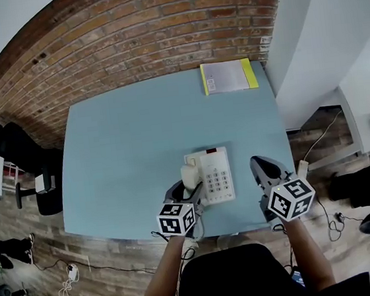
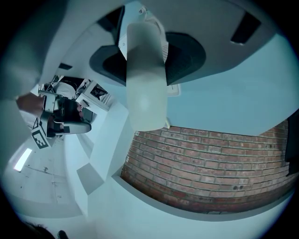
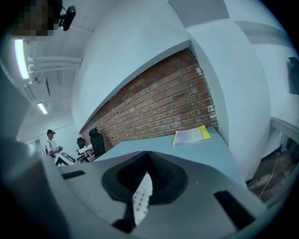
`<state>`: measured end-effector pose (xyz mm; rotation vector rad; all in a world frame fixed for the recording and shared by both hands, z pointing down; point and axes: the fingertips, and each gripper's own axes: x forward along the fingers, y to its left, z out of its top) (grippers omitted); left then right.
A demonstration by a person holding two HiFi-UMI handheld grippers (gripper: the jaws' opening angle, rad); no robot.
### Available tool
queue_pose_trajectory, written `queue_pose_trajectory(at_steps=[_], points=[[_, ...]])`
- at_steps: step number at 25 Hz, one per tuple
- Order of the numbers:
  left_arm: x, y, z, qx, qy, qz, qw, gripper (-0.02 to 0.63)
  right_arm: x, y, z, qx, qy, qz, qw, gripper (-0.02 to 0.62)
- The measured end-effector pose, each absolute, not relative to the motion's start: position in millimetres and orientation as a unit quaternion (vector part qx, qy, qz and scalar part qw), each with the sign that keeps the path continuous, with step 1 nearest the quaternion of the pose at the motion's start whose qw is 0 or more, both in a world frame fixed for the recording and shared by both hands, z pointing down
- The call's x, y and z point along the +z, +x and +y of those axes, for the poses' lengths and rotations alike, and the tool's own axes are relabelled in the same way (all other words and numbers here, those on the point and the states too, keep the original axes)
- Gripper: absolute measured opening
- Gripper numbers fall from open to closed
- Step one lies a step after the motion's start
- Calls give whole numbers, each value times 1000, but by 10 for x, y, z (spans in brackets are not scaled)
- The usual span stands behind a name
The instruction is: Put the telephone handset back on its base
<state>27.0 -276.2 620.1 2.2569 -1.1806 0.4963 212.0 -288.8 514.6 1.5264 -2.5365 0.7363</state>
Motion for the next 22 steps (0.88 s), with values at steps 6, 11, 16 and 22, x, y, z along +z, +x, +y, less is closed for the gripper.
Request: queue_pose_trajectory(at_steps=[6,11,16,22], points=[[6287,276,-2811,186,833,-439,279,235,5201,2124,-2897,246,498,-830,49,12],[6374,237,-2848,191,827,-445,285,235,5230,2121,-2909,249,496,-830,52,12],[6420,246,-2906,191,824,-447,290,235,5286,2143,-2892,253,496,-829,56,12],[6471,265,-2967,187,821,-450,298,235,5329,2180,-2884,257,497,-827,60,12]])
